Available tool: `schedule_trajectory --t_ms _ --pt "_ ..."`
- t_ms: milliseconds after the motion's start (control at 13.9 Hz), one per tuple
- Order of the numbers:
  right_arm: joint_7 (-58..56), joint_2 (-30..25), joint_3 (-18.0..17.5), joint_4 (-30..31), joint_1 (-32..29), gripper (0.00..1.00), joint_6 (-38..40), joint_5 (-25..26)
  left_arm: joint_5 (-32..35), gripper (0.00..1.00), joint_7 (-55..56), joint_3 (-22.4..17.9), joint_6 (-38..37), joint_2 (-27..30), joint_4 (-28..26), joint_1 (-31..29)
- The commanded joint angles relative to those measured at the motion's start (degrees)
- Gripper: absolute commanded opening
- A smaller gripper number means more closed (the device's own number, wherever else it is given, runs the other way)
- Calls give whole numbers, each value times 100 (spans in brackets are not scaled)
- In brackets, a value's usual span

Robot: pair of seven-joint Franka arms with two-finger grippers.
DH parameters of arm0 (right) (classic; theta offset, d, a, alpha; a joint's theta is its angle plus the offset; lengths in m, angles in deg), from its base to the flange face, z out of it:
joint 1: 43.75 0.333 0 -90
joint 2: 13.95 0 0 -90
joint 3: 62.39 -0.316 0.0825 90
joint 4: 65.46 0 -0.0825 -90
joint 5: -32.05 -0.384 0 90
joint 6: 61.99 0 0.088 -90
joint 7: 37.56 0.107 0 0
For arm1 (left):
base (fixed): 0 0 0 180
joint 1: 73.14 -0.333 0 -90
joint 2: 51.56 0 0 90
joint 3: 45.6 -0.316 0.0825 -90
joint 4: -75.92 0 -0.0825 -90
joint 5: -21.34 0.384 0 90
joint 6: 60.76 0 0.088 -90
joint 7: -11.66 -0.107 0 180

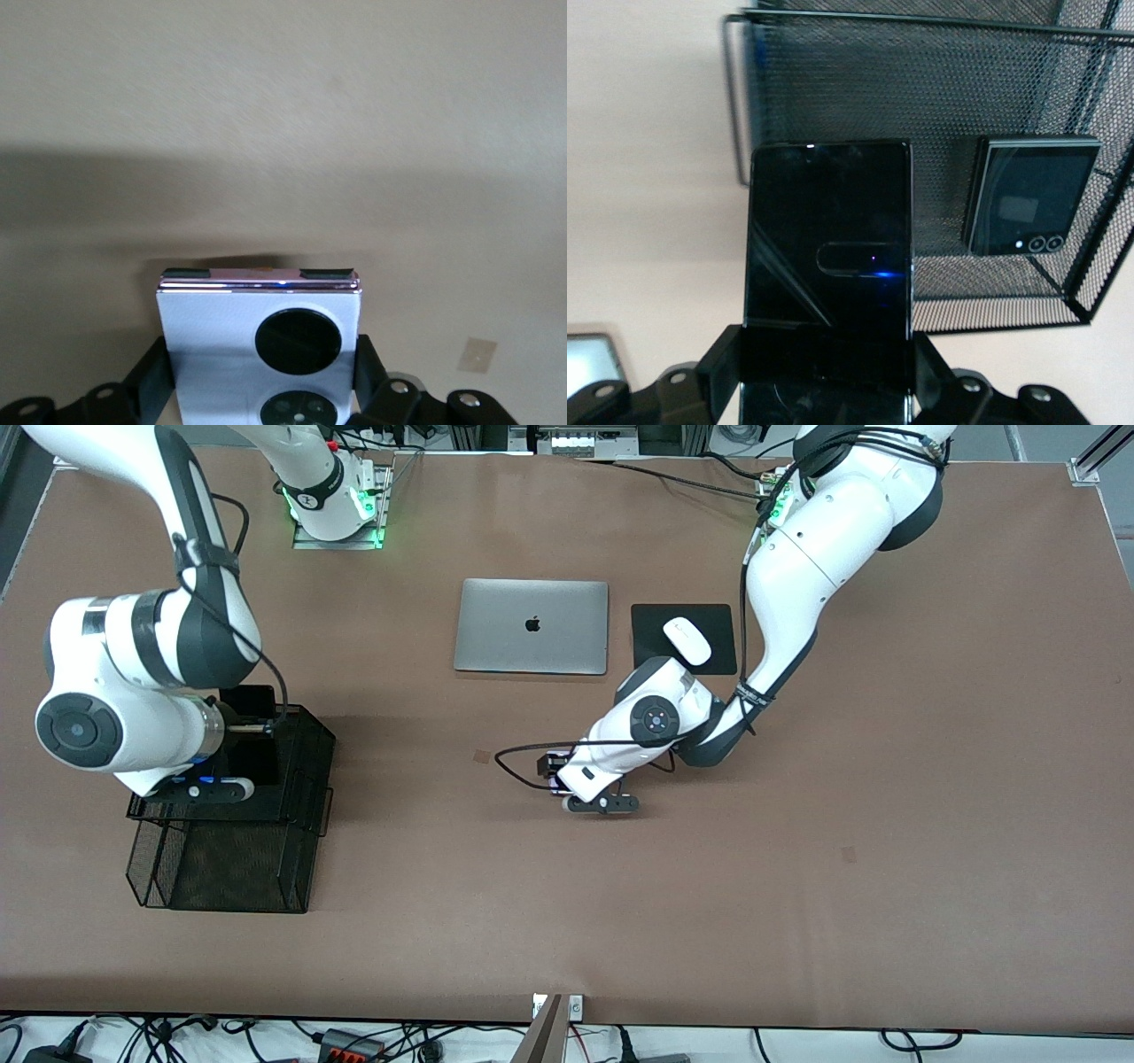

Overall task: Place phones with both arms
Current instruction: 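Carry the slab to the basket while the left gripper carries the white phone, then release the slab in the basket while the left gripper sets the white phone down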

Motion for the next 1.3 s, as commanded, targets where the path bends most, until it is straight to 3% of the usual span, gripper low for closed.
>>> schedule_trajectory --t_ms 0,144,216,288,432,504,576,648,720,936,1224 --pt "-38 116 -104 31 -212 15 -189 -11 -90 28 19 -43 59 -145 196 212" --pt "-73 231 -112 31 -300 16 -400 -11 -81 29 -17 -43 59 -154 187 317" --pt "-82 257 -112 22 -301 16 -558 -11 -63 55 -25 -52 59 -154 170 326" --pt "-82 266 -112 22 -309 16 -699 -11 -2 100 -43 -52 68 -146 135 335" --pt "-100 354 -104 22 -309 20 -1076 16 25 100 -17 -69 25 -15 143 283" --pt "-135 441 -112 31 -309 28 -1252 -10 42 100 -17 -78 -89 152 91 230" --pt "-126 521 -112 40 -309 45 -1332 -28 42 100 -8 -113 -481 275 56 195" --pt "-126 547 -112 75 -344 76 -1394 -28 129 100 -8 -191 -973 450 55 186" --pt "-126 548 -112 110 -371 100 -1447 -37 322 100 -8 -271 -1491 687 55 160" --pt "-135 382 -112 84 -345 100 -1255 -20 745 100 -69 -298 -2828 1425 64 -296" --pt "-144 -76 -252 -109 -301 100 -929 -37 745 100 -550 -263 -4252 2304 73 -727"
